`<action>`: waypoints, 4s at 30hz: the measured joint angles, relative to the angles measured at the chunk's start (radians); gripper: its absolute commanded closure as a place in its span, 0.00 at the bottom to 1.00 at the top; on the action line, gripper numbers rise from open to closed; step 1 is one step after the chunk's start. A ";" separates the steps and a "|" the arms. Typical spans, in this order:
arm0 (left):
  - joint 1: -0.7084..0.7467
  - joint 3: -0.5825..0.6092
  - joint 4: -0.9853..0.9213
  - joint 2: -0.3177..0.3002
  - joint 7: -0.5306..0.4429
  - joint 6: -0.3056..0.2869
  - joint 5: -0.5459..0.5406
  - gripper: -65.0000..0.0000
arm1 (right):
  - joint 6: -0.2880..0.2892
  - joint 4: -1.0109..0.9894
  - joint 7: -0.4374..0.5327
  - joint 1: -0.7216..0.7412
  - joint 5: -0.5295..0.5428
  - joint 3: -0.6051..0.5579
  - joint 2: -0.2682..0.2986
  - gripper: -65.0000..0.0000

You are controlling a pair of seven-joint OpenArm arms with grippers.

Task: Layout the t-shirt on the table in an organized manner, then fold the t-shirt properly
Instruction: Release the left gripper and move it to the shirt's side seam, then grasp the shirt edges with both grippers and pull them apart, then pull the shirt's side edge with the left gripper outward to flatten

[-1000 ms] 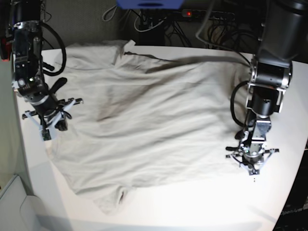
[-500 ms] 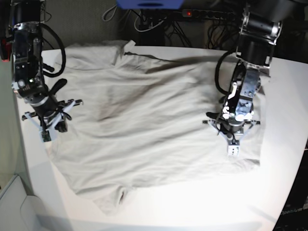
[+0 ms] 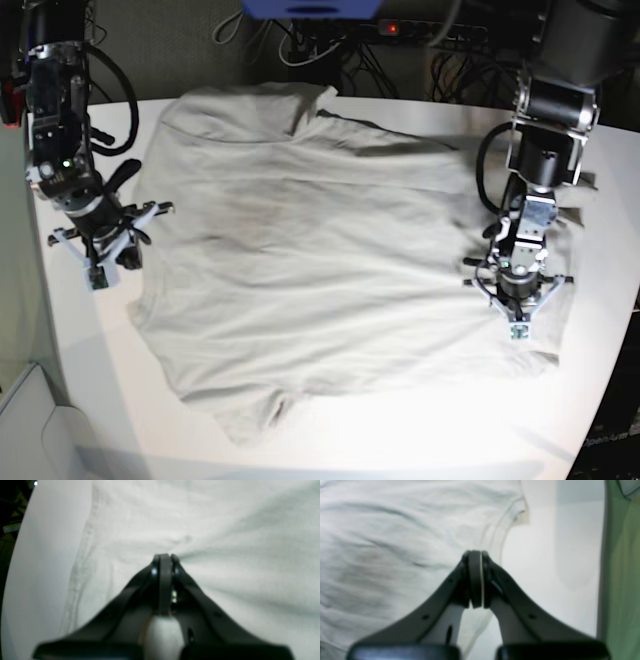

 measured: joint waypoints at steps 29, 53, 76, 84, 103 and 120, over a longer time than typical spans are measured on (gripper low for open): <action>0.352 -0.270 0.775 -0.022 0.510 -0.002 -0.022 0.99 | 0.000 -0.370 0.193 0.038 0.031 -0.119 -0.105 1.00; 0.531 -0.344 0.900 -0.011 0.525 -0.001 -0.027 0.99 | 0.002 -0.601 0.168 0.279 0.006 -0.121 -0.037 1.00; 0.114 -0.151 0.212 -0.011 0.160 0.000 -0.015 0.99 | 0.001 0.019 0.083 -0.205 -0.003 -0.121 -0.053 1.00; -0.003 -0.147 -0.038 0.006 -0.043 0.000 -0.004 0.99 | 0.001 0.018 0.082 -0.243 -0.003 -0.084 -0.035 1.00; 0.084 -0.192 0.414 -0.084 0.367 -0.001 -0.032 0.99 | 0.002 0.018 0.089 -0.238 -0.003 -0.085 -0.029 1.00; 0.924 -0.625 1.309 -0.037 0.584 -0.192 -0.026 0.25 | 0.001 0.018 0.090 -0.215 -0.002 -0.086 -0.034 1.00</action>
